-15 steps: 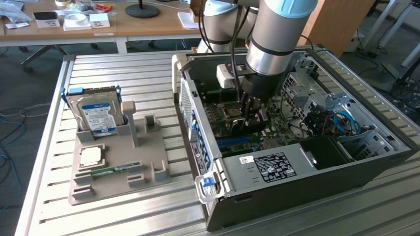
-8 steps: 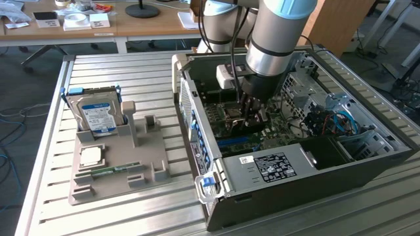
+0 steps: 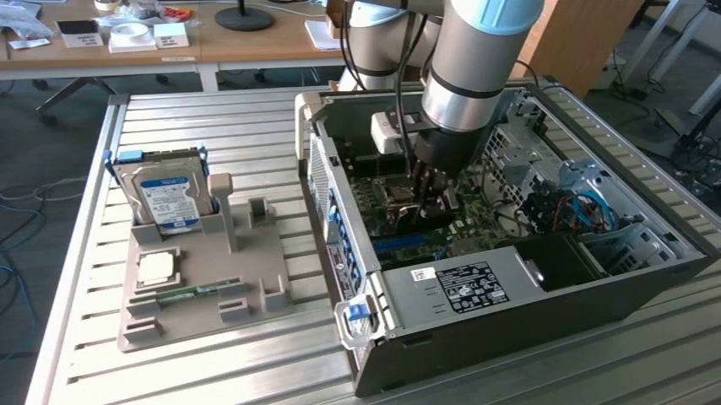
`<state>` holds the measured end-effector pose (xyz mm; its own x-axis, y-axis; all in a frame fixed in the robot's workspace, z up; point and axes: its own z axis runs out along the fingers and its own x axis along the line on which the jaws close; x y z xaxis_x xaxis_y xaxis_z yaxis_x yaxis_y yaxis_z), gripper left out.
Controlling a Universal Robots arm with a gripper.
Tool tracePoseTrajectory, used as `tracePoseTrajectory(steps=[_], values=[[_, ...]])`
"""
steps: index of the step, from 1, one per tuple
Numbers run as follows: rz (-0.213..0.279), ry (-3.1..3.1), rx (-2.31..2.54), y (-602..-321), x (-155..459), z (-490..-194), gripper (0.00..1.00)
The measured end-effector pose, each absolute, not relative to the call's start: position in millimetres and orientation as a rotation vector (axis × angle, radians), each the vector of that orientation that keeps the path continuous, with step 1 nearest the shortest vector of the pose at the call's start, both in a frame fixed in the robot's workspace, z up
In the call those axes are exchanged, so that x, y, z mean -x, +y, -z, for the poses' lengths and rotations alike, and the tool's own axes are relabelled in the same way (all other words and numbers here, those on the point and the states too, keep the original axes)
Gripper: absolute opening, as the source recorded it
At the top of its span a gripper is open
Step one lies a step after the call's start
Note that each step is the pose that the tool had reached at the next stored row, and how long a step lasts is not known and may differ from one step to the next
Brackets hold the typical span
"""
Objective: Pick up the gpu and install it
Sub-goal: 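Insert the gpu into the slot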
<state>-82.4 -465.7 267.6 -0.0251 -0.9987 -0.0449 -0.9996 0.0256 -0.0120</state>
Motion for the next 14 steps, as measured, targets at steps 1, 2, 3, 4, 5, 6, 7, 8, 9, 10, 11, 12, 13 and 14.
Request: tracePoseTrajectory(steps=[1,2,3,4,5,6,7,8,9,10,11,12,13,14], values=[[-0.035,2.22,2.165,-465.7,82.4,-267.6,0.27],[-0.035,2.22,2.165,-465.7,82.4,-267.7,0.27],[-0.035,2.22,2.165,-465.7,82.4,-267.7,0.27],[-0.035,2.22,2.165,-465.7,82.4,-267.7,0.27],[-0.035,2.22,2.165,-465.7,82.4,-267.7,0.27],[-0.035,2.22,2.165,-465.7,82.4,-267.7,0.27],[-0.035,2.221,2.165,-465.5,82.4,-267.7,0.27],[-0.035,2.221,2.165,-465.5,82.3,-267.7,0.27],[-0.034,2.221,2.165,-465.5,82.3,-267.7,0.27],[-0.035,2.221,2.165,-465.5,82.4,-267.7,0.27],[-0.034,2.221,2.165,-465.5,82.5,-267.7,0.27],[-0.035,2.221,2.165,-465.4,82.5,-267.7,0.27],[-0.034,2.221,2.165,-465.4,82.5,-267.7,0.27],[-0.035,2.221,2.165,-465.4,82.8,-267.7,0.27]])
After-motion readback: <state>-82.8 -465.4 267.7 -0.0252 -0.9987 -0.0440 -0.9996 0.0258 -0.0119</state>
